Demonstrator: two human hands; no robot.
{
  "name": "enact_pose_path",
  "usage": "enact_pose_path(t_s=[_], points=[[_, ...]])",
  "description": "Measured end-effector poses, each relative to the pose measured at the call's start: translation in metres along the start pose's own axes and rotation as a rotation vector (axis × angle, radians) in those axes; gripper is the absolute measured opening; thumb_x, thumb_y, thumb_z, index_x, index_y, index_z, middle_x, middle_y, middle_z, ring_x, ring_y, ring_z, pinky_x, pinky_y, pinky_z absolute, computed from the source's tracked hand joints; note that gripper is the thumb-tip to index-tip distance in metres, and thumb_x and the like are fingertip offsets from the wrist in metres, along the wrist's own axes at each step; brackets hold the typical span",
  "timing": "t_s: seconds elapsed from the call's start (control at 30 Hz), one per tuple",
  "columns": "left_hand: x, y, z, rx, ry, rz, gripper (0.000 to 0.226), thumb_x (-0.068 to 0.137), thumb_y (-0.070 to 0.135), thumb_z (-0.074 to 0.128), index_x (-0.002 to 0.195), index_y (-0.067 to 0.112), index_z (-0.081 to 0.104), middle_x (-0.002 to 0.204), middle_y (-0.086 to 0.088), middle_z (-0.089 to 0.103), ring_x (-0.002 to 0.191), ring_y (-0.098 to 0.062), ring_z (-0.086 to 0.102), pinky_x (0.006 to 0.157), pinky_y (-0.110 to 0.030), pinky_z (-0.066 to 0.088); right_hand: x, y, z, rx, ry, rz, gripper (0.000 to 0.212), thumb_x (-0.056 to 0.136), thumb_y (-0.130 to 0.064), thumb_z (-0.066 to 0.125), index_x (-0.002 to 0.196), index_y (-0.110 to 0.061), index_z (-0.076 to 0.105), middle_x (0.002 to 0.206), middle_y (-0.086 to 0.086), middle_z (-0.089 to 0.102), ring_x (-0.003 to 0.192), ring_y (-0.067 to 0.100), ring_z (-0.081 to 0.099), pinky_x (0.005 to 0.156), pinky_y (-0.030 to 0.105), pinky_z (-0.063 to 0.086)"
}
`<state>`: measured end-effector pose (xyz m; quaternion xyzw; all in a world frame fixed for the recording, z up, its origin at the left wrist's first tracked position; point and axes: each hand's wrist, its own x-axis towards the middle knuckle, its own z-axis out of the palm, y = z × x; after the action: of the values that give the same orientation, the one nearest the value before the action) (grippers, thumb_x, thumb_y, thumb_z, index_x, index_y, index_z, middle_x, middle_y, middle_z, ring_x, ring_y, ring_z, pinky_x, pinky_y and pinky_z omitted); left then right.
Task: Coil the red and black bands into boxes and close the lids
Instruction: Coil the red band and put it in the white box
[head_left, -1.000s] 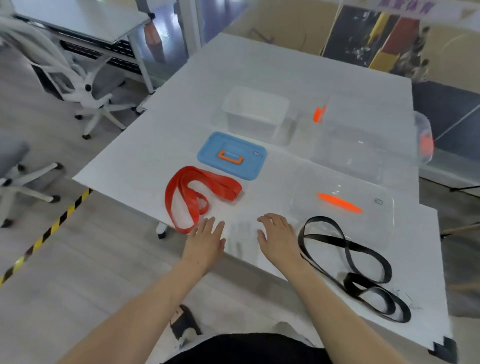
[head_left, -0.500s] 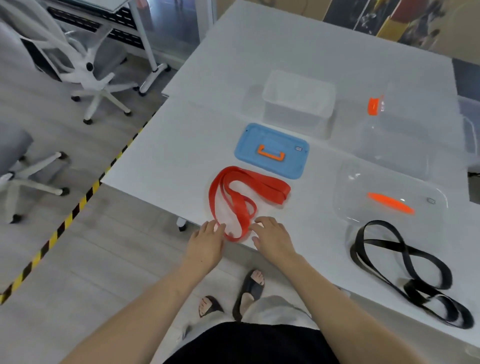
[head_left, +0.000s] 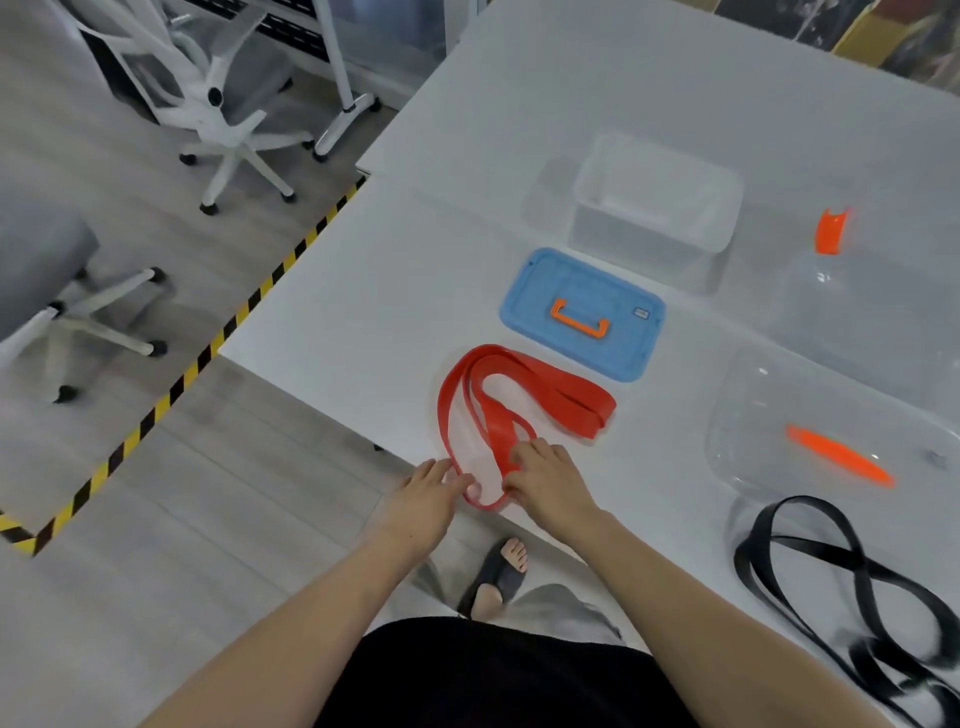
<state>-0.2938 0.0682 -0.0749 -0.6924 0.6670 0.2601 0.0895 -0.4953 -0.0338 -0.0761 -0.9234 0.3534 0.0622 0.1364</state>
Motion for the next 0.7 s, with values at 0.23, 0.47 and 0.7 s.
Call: enact_pose_path(t_s=[0.23,0.47,0.7], points=[[0.018,-0.036,-0.026,-0.386,0.173,-0.030,0.025,0.104,0.029,0.060,0.127,0.024,0.067,0.132,-0.006,0.062,0.123,-0.029,0.059,0.100,-0.036,0.052,0.017,-0.010,-0.052,0.431,-0.008,0.055,0.013,0.101,-0.034,0.060,0.103,-0.030,0.072,0.104,-0.008,0.067,0.106,0.018,0.060,0.098,0.039,0.048],[0.026,-0.075,-0.116,-0.760,0.141,0.137,0.032,0.109,0.034,0.049,0.140,0.043,0.055,0.128,0.006,0.055,0.121,0.002,0.054,0.110,-0.023,0.043,0.053,-0.043,-0.122,0.892,0.184,0.324,0.010,0.098,-0.018,0.067,0.096,-0.026,0.073,0.100,-0.010,0.071,0.096,0.005,0.065,0.087,0.025,0.052],[0.043,-0.088,-0.211,-0.857,0.172,0.403,0.044,0.097,0.022,0.073,0.133,0.045,0.062,0.129,0.011,0.051,0.120,-0.001,0.057,0.095,-0.018,0.051,0.072,-0.061,-0.189,0.928,0.360,0.482,0.010,0.100,-0.020,0.066,0.096,-0.028,0.071,0.097,-0.010,0.072,0.091,0.001,0.066,0.084,0.017,0.050]])
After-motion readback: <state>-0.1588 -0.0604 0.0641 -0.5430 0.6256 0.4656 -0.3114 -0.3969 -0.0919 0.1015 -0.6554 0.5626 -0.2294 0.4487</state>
